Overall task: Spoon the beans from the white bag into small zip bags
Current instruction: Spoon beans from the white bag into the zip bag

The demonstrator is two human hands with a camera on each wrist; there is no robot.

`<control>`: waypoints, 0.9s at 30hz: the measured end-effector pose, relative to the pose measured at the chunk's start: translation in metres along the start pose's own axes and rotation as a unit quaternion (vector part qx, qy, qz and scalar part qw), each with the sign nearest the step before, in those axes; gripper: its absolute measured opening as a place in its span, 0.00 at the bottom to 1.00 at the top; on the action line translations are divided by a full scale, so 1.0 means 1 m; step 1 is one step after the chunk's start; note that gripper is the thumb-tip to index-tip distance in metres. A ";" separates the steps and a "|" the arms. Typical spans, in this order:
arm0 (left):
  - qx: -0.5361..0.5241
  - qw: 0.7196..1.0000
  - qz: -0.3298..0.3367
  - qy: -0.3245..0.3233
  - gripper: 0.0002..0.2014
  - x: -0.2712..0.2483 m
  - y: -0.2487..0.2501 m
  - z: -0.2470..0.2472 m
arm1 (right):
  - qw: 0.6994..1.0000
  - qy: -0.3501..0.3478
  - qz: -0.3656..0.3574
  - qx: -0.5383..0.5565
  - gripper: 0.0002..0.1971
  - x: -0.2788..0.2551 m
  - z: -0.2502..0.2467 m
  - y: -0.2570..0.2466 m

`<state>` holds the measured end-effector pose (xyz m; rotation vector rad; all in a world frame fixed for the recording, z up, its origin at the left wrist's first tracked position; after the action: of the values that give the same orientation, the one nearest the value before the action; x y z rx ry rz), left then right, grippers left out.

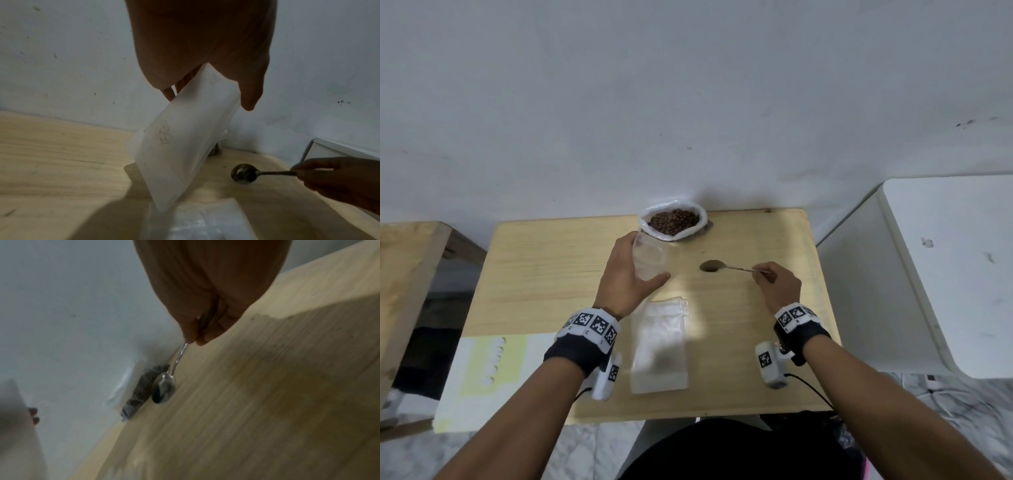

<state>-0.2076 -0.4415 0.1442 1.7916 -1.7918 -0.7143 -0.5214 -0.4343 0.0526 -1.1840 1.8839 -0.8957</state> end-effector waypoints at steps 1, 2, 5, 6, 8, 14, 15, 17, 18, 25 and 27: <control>0.003 1.000 0.007 -0.001 0.43 0.004 -0.001 -0.002 | 1.000 0.005 -0.008 0.020 0.04 -0.001 -0.001 -0.006; 0.006 1.000 0.016 -0.002 0.43 0.007 -0.003 -0.003 | 0.999 0.012 -0.010 0.039 0.05 -0.003 -0.001 -0.010; 0.005 0.999 0.036 -0.005 0.42 0.016 -0.007 -0.008 | 0.996 0.039 -0.010 0.080 0.06 -0.006 0.000 -0.024; 0.002 0.999 0.043 -0.006 0.42 0.019 -0.010 -0.009 | 0.994 0.050 -0.012 0.092 0.06 -0.006 0.001 -0.028; -0.007 0.998 0.055 -0.012 0.41 0.023 -0.018 -0.010 | 0.989 0.075 -0.005 0.129 0.07 -0.007 0.005 -0.033; -0.013 0.999 0.044 -0.006 0.44 0.035 -0.046 -0.022 | 0.963 0.151 -0.012 0.223 0.10 -0.004 0.018 -0.067; -0.013 0.999 0.040 -0.007 0.44 0.038 -0.050 -0.024 | 0.961 0.156 -0.019 0.229 0.10 -0.002 0.021 -0.076; -0.009 0.999 0.037 -0.009 0.46 0.042 -0.056 -0.027 | 0.958 0.159 -0.035 0.238 0.10 0.004 0.028 -0.094; -0.007 0.999 0.036 -0.011 0.46 0.045 -0.059 -0.027 | 0.956 0.159 -0.045 0.241 0.10 0.008 0.033 -0.102; -0.009 0.999 0.016 -0.032 0.47 0.064 -0.076 -0.022 | 0.978 0.118 -0.139 0.098 0.10 0.036 0.071 -0.129; -0.010 0.999 0.009 -0.037 0.47 0.069 -0.079 -0.021 | 0.982 0.099 -0.146 0.063 0.10 0.041 0.084 -0.125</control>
<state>-0.1359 -0.5101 0.1055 1.7542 -1.8392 -0.7981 -0.4101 -0.5291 0.1081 -1.3576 1.8006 -1.3152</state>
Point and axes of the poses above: each hand's wrist, its own x-axis towards the middle knuckle, its own z-axis out of the palm, y = z × x, the point moved 6 cm from there along x, towards the middle knuckle, and after that the axes turned 7 degrees about x, right-handed, at the moved point
